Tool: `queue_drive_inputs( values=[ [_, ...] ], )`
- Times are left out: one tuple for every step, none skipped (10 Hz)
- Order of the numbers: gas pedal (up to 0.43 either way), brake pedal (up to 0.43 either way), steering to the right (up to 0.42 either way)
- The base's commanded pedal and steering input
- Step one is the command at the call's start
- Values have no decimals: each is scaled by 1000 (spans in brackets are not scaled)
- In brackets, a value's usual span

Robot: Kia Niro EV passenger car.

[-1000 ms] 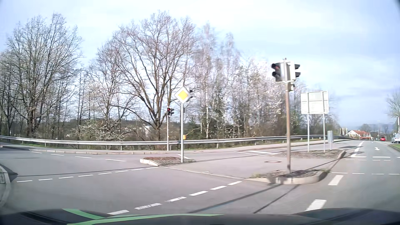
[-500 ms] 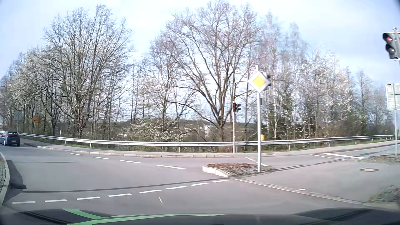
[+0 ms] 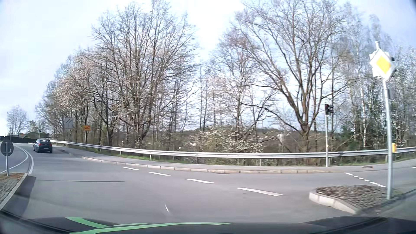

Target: Follow the waypoints while adhering to traffic rules and regulations

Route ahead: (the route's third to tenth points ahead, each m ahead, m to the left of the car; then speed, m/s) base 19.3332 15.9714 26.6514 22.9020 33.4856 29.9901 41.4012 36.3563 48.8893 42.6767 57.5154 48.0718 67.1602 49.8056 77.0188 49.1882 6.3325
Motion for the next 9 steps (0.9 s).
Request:
queue_drive_inputs(
  values=[
    [209,0,-347],
    [209,0,-343],
    [220,0,-338],
    [228,0,-326],
    [240,0,-314],
    [248,0,-302],
    [268,0,-287],
    [268,0,-270],
    [268,0,-262]
  ],
)
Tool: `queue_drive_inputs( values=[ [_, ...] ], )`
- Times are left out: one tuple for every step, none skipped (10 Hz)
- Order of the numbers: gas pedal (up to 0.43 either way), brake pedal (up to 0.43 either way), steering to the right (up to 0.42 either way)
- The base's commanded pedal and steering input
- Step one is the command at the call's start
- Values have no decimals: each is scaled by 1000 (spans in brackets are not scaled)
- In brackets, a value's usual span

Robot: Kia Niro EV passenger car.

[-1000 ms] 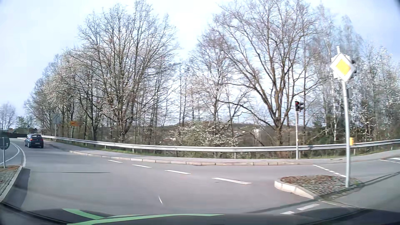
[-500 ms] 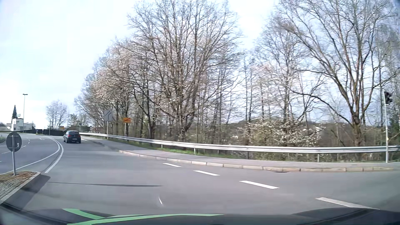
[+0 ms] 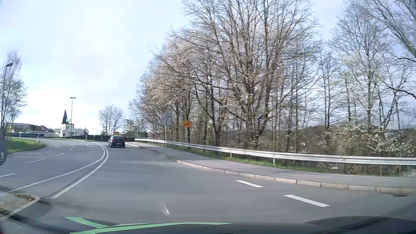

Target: Follow the waypoints while adhering to traffic rules and regulations

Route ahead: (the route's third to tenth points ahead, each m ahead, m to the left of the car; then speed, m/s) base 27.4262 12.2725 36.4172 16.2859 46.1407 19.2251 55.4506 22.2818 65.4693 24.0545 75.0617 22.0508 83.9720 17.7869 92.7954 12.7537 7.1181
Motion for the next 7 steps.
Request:
queue_drive_inputs(
  values=[
    [287,0,-257],
    [311,0,-240],
    [311,0,-216],
    [311,0,-198],
    [311,0,-174],
    [311,0,-154],
    [311,0,-126]
  ],
)
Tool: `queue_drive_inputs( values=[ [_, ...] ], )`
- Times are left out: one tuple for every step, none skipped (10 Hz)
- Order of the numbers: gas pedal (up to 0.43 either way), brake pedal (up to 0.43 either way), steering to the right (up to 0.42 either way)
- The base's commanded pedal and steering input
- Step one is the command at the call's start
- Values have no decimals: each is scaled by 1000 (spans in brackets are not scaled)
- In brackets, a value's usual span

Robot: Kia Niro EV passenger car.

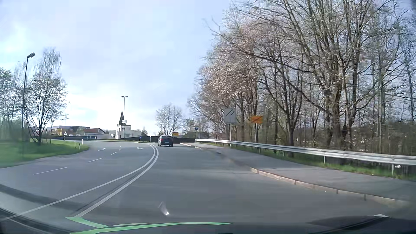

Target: Follow the waypoints while adhering to traffic rules and regulations

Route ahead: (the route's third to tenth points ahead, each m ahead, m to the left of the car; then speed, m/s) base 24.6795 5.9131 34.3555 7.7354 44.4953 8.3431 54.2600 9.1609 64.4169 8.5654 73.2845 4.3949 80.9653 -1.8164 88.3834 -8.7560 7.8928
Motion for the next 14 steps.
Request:
queue_drive_inputs(
  values=[
    [311,0,-100],
    [311,0,-81],
    [311,0,-70],
    [319,0,-58],
    [319,0,-46],
    [319,0,-38],
    [319,0,-33],
    [319,0,-31],
    [319,0,-28],
    [319,0,-25],
    [319,0,-24],
    [319,0,-23],
    [319,0,-22],
    [319,0,-20]
  ],
)
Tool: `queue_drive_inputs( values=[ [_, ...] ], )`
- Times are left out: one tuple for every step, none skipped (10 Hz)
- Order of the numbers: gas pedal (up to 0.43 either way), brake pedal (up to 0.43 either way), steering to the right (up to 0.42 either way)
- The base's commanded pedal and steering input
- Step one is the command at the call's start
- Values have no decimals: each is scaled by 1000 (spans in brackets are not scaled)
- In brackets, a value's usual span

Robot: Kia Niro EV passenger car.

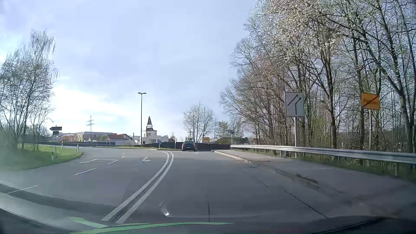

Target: Follow the waypoints while adhering to traffic rules and regulations

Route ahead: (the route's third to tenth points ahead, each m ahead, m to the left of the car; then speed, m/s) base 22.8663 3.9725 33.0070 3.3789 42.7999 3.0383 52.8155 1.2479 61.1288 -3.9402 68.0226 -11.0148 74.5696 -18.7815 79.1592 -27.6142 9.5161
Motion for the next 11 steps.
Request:
queue_drive_inputs(
  values=[
    [319,0,-19],
    [319,0,-19],
    [319,0,-18],
    [319,0,-18],
    [311,0,-20],
    [311,0,-22],
    [311,0,-23],
    [299,0,-23],
    [287,0,-23],
    [260,0,-23],
    [228,0,-23]
  ],
)
